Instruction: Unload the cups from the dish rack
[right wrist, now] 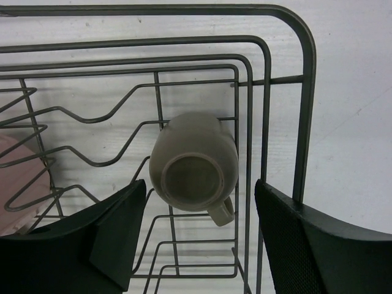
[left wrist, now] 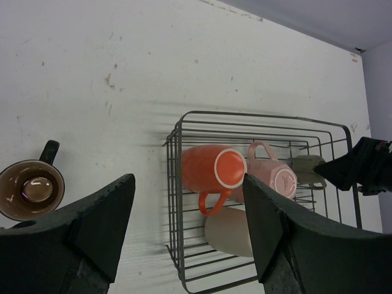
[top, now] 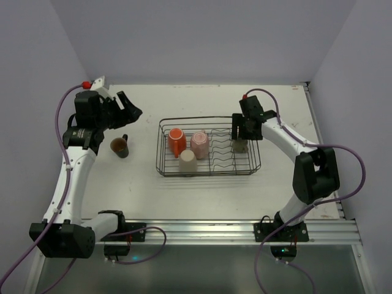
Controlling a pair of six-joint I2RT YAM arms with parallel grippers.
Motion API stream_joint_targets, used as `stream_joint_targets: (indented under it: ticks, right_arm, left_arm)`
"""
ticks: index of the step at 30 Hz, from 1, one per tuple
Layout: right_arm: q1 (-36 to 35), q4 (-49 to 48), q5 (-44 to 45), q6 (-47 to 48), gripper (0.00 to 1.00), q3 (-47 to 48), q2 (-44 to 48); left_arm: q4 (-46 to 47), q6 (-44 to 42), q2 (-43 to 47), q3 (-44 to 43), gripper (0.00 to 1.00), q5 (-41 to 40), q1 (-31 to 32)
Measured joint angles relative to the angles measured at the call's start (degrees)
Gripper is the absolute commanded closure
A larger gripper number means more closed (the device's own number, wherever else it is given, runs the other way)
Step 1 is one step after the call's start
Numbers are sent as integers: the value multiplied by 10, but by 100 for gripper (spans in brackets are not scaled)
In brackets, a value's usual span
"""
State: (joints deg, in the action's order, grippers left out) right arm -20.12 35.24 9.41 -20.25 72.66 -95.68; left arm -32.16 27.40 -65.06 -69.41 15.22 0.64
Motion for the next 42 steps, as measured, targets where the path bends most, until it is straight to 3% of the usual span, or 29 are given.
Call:
stream_joint_targets:
  ticks: [27,31,35,37,40,42]
  right_arm:
    - [-7,-6,-3,12,28,14,-52]
    - [-9,-4,2,13,32,16,-56]
    - [-8,-1,7,17,50,24,-62]
    - [-8,0,11,19,69,25,-63]
    - [-7,2,14,19,88,26,-63]
    - [-8,2,16,19,92,26,-63]
  left_arm:
    - [17,0,-6,18,25,22,0]
    - [18,0,-6,18,25,26,0]
    - [18,0,-6,18,25,27,0]
    - [21,1,-6,19,25,29,0]
    - [27,1,-6,26,25,35,0]
    - [26,1,-6,28,25,41,0]
